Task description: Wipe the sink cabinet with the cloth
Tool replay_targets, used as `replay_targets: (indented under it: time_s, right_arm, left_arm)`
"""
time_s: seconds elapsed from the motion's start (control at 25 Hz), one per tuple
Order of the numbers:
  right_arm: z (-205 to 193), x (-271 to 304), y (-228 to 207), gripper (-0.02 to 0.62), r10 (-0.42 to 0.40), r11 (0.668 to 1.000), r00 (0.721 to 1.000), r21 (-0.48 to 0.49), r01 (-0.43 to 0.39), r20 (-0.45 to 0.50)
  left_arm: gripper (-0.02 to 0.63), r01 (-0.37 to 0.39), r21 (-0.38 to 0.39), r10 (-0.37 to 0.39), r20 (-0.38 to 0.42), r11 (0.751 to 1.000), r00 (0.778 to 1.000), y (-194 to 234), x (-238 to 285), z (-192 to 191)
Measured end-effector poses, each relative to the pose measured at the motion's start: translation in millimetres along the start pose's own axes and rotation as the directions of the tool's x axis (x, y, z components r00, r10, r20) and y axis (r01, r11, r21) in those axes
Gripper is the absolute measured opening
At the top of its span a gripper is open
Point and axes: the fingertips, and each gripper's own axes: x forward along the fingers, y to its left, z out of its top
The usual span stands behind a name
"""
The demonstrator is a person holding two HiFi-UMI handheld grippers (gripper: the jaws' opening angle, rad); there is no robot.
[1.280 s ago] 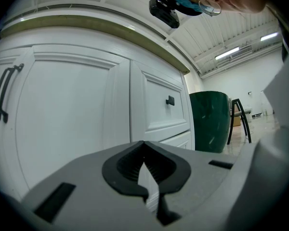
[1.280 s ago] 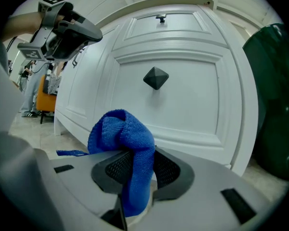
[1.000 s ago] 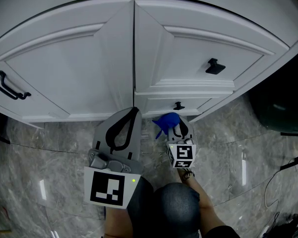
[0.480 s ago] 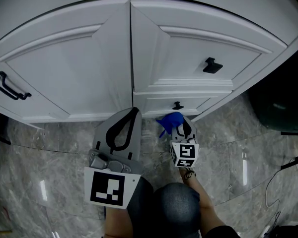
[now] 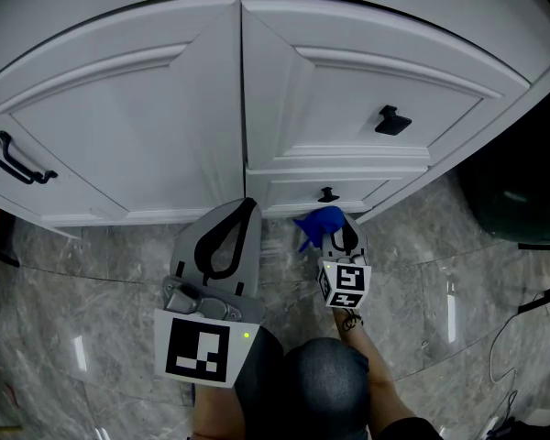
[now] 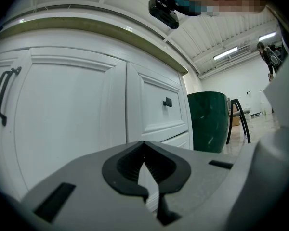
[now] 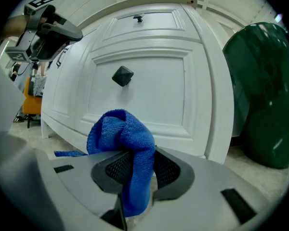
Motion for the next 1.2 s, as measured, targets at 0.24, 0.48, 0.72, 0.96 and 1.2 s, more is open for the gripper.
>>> replay_targets:
  time_s: [0.24, 0.48, 0.72, 0.96, 1.2]
  right_arm:
    - [-1.7, -1.1, -7.6, 0.115, -0.02, 1.0, 1.0, 0.007, 0.02, -0.002]
    - [-3.3, -2.4, -14.8, 0.115, -0.037, 0.999, 0.999, -0.002, 0.037, -0.005]
    - [-4.5, -3.6, -22.8, 0.115, -0.05, 0.999, 0.999, 0.004, 0.05, -0.003]
    - [-5.6, -4.3, -28.8, 0.115, -0.06, 0.998, 0.998, 0.008, 0.06, -0.004]
    - [-7.2, -5.1, -35.9, 0.115, -0.074, 0.997, 0.997, 0.01, 0.074, -0.004]
  left_arm:
    - [0.0, 0.0, 0.001, 0.0, 0.001, 1.0, 1.0, -0.2, 0.1, 0.2]
    - [0.0, 0.003, 0.003, -0.003, -0.002, 1.0, 1.0, -1.1, 1.0, -0.6]
    - [0.0, 0.002, 0.001, -0.002, -0.003, 1.0, 1.0, -2.0, 2.6, -1.4]
    - [0.0, 0.01, 0.003, -0.01, -0.006, 1.0, 1.0, -5.1, 5.6, -2.5]
    - [0.0, 0.016, 0.001, -0.016, -0.008, 1.0, 1.0, -8.1, 9.3, -4.2]
